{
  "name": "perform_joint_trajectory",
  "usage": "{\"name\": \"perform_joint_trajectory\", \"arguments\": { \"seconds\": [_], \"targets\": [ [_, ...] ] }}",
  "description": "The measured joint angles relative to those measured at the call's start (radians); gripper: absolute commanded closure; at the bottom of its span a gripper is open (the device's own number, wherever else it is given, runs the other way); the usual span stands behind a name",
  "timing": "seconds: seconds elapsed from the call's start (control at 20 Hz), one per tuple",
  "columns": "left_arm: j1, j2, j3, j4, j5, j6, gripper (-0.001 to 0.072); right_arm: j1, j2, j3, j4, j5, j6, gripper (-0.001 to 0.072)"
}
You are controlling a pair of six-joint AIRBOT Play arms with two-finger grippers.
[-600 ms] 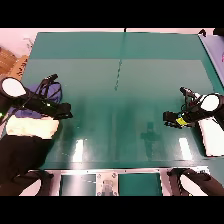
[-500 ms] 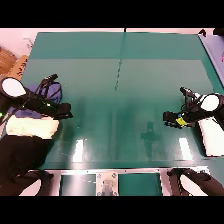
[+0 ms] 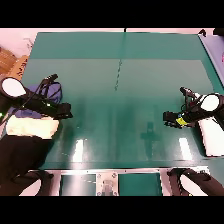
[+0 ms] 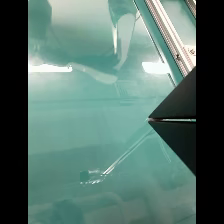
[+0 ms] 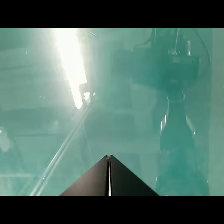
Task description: Fold the shirts.
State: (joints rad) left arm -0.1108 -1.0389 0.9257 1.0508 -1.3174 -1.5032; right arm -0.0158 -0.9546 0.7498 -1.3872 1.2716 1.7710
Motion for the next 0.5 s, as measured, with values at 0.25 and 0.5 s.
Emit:
{"name": "perform_joint_trajectory", "arguments": {
  "seconds": [0.25,0.5],
  "targets": [
    [0.000,0.000,0.000,0.000,0.001,0.000,0.0687,-0.010,-0.002,0.000,0.000,0.000,0.000,0.0689],
    [0.000,0.000,0.000,0.000,0.040,0.000,0.0687,-0.012,-0.003,0.000,0.000,-0.004,0.000,0.0689]
  ]
}}
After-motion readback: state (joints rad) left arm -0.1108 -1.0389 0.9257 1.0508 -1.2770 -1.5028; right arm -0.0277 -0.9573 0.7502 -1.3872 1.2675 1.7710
